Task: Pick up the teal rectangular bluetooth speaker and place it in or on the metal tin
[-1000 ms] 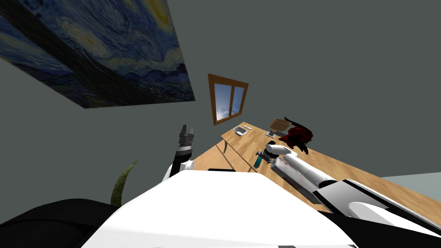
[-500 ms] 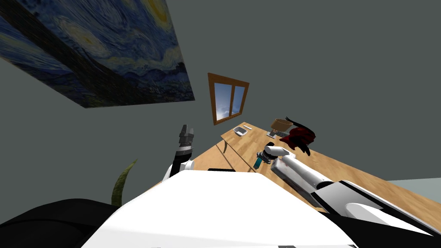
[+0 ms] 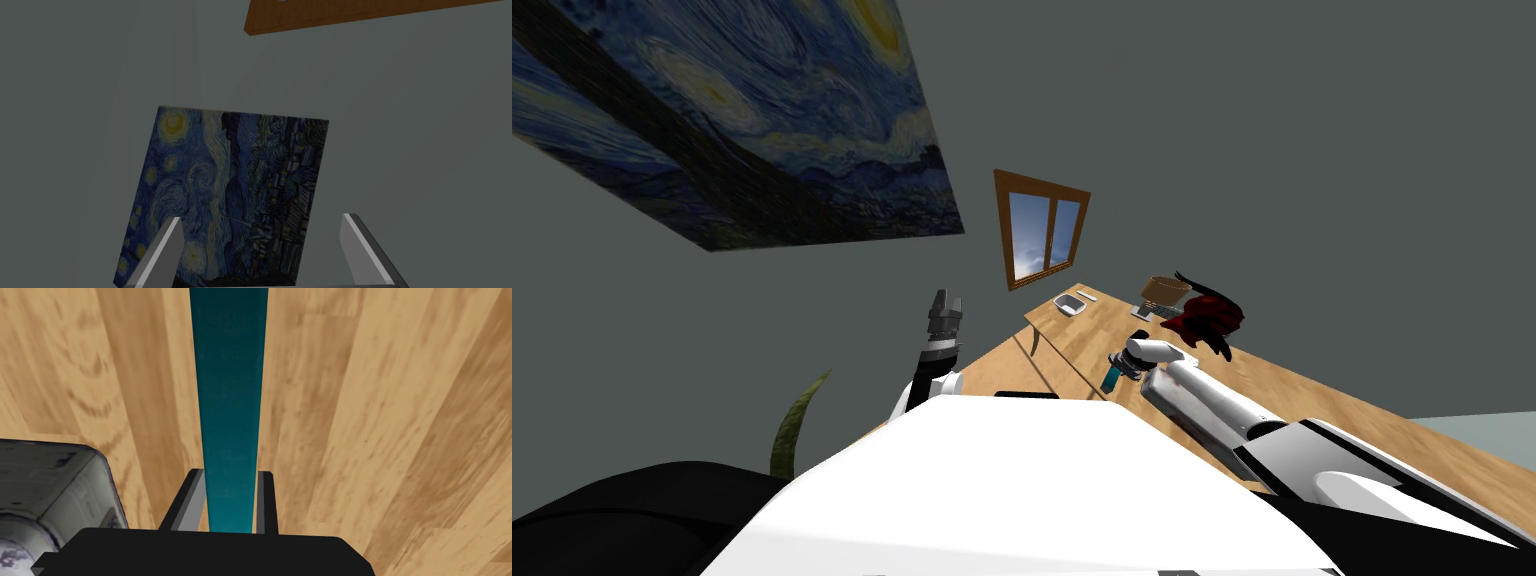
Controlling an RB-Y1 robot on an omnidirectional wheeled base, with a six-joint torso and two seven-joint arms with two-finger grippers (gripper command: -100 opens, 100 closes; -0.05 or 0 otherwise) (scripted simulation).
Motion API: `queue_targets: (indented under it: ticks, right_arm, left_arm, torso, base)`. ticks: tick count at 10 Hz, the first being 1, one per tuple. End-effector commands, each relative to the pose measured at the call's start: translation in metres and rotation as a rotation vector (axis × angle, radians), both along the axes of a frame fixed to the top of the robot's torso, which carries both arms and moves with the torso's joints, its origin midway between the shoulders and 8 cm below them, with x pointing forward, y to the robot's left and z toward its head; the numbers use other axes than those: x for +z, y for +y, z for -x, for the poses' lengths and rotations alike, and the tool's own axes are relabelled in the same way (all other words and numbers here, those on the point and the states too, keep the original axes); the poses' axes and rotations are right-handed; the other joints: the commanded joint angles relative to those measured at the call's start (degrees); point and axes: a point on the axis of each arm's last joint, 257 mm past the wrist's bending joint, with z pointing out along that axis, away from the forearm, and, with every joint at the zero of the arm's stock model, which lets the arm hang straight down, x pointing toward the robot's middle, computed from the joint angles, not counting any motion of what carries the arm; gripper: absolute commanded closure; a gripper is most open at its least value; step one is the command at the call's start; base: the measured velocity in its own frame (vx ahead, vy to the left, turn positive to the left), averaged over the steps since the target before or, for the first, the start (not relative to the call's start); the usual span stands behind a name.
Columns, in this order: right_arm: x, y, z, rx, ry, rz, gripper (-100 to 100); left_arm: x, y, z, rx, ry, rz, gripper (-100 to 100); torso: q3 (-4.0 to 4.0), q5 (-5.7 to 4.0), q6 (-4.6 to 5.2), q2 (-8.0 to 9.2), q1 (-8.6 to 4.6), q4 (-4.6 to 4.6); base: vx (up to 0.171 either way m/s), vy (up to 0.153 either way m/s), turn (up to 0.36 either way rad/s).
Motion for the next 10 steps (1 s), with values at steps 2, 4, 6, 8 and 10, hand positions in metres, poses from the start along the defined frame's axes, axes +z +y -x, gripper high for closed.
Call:
queue_targets:
  ticks: [2, 4, 6, 8, 10]
  right_arm:
    - [0.008, -0.003, -0.003, 0.005, -0.001, 0.000, 100]
    - [0.028, -0.003, -0.028, 0.003, -0.050, -0.009, 100]
    - [0.044, -0.002, -0.046, 0.001, -0.087, -0.016, 100]
    - [0.074, -0.002, -0.075, 0.000, -0.149, -0.029, 100]
    - [0.096, -0.001, -0.094, 0.000, -0.191, -0.038, 100]
  left_arm:
    - [0.000, 0.000, 0.000, 0.000, 0.000, 0.000, 0]
    - [0.000, 0.000, 0.000, 0.000, 0.000, 0.000, 0]
    - [0.000, 0.000, 0.000, 0.000, 0.000, 0.000, 0]
    - [0.000, 0.000, 0.000, 0.000, 0.000, 0.000, 0]
    - [0.000, 0.000, 0.000, 0.000, 0.000, 0.000, 0]
  torso:
    - [0.03, 0.06, 0.03, 0.03, 0.13, 0.03]
    - [0.02, 0.03, -0.01, 0.02, 0.06, 0.01]
    - [0.44, 0.03, -0.01, 0.73, -0.16, 0.19]
    - [0.59, 0.04, -0.04, 0.98, -0.03, 0.27]
    - [0.56, 0.03, 0.03, 0.89, 0.03, 0.25]
  base:
    - [-0.003, 0.031, -0.049]
    - [-0.070, -0.011, 0.055]
    - [-0.215, -0.058, 0.091]
    - [-0.262, -0.017, 0.107]
    - [-0.169, -0.010, 0.049]
